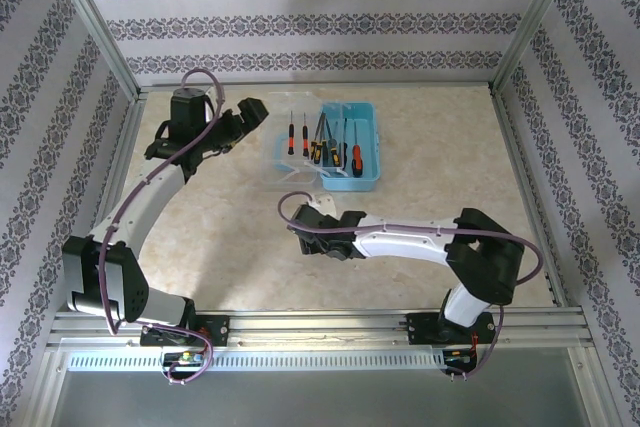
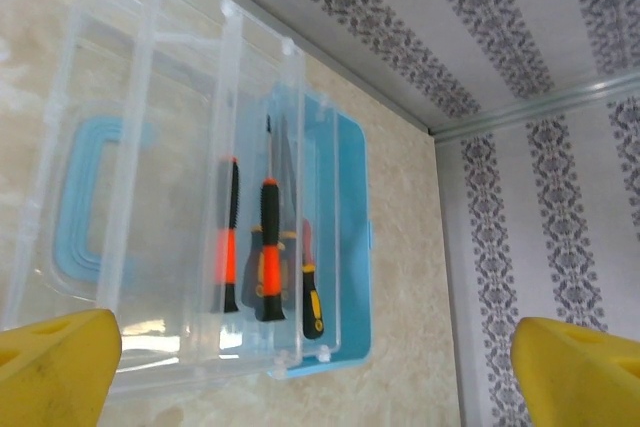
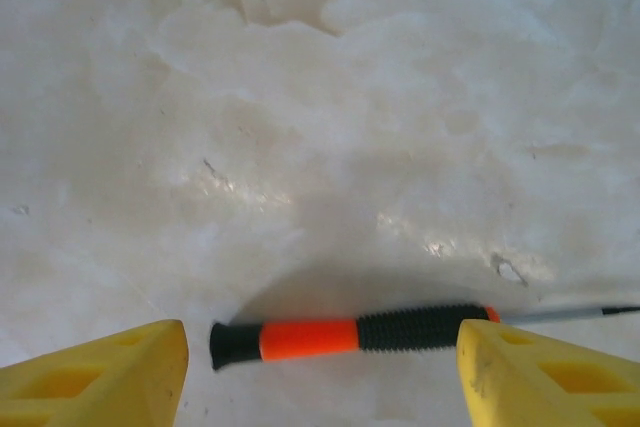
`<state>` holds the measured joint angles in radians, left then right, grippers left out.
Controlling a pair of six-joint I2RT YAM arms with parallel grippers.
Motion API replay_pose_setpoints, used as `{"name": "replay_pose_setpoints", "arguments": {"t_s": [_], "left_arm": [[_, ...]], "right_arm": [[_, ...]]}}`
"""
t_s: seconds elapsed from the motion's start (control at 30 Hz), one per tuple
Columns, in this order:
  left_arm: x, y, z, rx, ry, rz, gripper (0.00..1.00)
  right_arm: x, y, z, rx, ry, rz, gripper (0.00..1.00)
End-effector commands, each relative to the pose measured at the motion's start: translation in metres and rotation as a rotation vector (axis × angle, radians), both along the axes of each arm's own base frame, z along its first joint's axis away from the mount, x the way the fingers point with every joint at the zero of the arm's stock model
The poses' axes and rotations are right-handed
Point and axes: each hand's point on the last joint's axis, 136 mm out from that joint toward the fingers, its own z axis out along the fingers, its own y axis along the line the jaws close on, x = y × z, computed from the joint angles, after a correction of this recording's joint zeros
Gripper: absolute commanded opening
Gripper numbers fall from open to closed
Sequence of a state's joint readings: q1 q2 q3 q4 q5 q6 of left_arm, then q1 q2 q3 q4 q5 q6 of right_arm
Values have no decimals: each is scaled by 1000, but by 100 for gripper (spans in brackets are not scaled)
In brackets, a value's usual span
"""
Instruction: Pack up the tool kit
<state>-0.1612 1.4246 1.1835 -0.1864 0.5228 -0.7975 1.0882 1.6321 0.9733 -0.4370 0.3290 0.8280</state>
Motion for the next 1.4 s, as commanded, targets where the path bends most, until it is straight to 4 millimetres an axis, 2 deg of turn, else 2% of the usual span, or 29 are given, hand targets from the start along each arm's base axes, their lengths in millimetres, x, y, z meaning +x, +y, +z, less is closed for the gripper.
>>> {"name": "replay_pose_setpoints", "arguments": {"t_s": [0.0, 0.1, 0.2, 0.53, 0.9, 1.13, 1.37], "left_arm": [[-5, -30, -8, -3, 6, -84, 100], [-11, -46, -12, 11, 15, -125, 100], [-14, -50, -11, 16, 12, -135, 100], [-15, -47, -6, 34, -4, -128, 100], [-15, -45, -4, 46, -11, -125, 100], [-16, -42, 0, 63, -24, -119, 100], [-16, -41, 2, 70, -30, -119, 100]], "right_arm": [[-13, -9, -11, 65, 60, -52, 72], [-22, -15, -21, 112, 87, -72, 72], [-24, -20, -30, 154, 98, -97, 72], [6, -25, -40, 184, 91, -114, 73], [46, -9, -26, 148, 49, -65, 72], [58, 5, -21, 128, 43, -33, 70], [64, 8, -19, 87, 43, -11, 69]]}}
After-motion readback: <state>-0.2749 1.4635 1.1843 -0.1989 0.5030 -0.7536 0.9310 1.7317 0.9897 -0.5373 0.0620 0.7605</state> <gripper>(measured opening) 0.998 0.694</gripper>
